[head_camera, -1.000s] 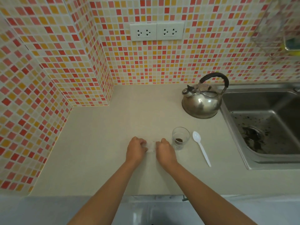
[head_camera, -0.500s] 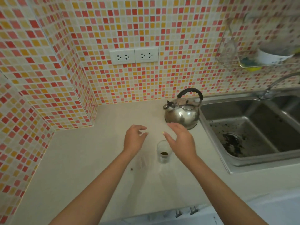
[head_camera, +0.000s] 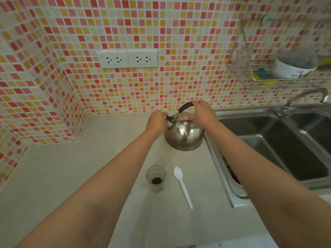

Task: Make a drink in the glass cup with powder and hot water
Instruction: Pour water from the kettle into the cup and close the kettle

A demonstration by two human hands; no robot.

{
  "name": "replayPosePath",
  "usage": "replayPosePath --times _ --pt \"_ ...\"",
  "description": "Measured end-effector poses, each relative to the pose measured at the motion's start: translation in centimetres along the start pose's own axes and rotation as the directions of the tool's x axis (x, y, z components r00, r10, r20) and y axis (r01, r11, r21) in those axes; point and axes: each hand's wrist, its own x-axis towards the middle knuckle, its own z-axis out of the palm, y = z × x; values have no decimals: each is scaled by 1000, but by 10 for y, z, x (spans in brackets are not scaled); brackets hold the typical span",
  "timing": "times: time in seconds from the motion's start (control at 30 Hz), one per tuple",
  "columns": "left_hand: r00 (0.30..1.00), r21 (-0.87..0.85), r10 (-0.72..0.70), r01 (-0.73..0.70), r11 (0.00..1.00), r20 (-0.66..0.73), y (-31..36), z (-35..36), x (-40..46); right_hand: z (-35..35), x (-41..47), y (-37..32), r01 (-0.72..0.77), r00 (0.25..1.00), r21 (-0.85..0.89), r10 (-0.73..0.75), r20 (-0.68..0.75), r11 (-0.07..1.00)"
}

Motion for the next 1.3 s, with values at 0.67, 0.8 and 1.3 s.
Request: replayPosePath --times 0.67,0.8,1.3 --pt "991 113 -133 130 985 18 10 23 33 -1 68 20 193 938 231 -249 243 954" --pt "994 120 -105 99 988 40 6 17 29 -4 58 18 183 936 282 -255 242 942" --pt "986 135 165 -168 977 27 31 -50 -26 -80 8 3 384 913 234 -405 45 893"
